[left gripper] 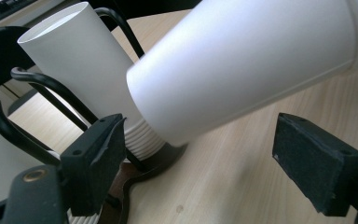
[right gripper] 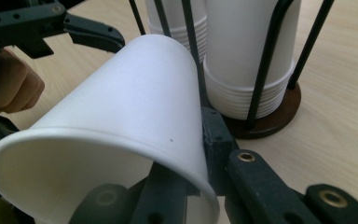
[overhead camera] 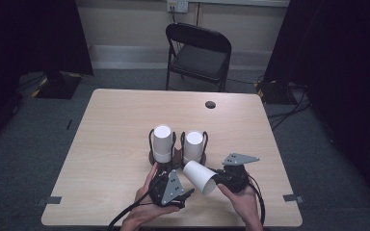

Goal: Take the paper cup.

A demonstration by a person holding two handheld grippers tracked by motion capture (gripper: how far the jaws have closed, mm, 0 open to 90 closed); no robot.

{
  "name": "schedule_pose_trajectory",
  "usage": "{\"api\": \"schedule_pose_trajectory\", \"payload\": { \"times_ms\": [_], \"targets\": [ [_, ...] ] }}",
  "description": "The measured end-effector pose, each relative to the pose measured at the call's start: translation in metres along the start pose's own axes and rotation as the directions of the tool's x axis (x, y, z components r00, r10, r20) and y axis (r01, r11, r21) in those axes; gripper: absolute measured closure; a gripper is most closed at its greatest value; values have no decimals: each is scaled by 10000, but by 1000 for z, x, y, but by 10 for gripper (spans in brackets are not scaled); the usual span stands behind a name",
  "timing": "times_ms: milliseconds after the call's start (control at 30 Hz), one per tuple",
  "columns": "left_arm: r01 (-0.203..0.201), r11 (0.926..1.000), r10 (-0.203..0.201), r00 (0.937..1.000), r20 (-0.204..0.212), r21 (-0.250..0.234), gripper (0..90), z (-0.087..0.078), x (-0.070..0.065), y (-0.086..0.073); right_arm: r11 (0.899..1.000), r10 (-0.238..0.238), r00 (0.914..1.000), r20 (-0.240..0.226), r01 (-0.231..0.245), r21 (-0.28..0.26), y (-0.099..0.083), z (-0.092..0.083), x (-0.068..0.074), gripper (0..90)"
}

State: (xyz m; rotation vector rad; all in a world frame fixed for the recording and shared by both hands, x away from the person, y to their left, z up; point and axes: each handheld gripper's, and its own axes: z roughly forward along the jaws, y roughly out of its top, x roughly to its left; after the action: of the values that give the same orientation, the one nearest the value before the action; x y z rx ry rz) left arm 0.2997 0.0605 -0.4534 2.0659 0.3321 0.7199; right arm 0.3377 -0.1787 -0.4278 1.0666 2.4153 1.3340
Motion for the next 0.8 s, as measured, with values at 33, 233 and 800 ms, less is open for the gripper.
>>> {"api": "schedule_pose_trajectory", "payload": {
  "times_ms": [33, 233, 800],
  "targets": [
    [-126, 9999, 126, 9999, -12, 80, 173, 0, -1, 0, 9999, 22, 10000, -27, -22, 135, 1, 1, 0, 877],
    [-641, 9978, 647, 9970, -431, 155, 169, 3, -9, -2, 9958, 294, 9996, -43, -289, 874, 5, 6, -1, 876],
    [-1649, 9854, 1676, 9834, -698, 426, 127, 27, -36, 11, 9661, 855, 9963, 6, -831, 2445, 11, 20, -7, 875]
  ]
}}
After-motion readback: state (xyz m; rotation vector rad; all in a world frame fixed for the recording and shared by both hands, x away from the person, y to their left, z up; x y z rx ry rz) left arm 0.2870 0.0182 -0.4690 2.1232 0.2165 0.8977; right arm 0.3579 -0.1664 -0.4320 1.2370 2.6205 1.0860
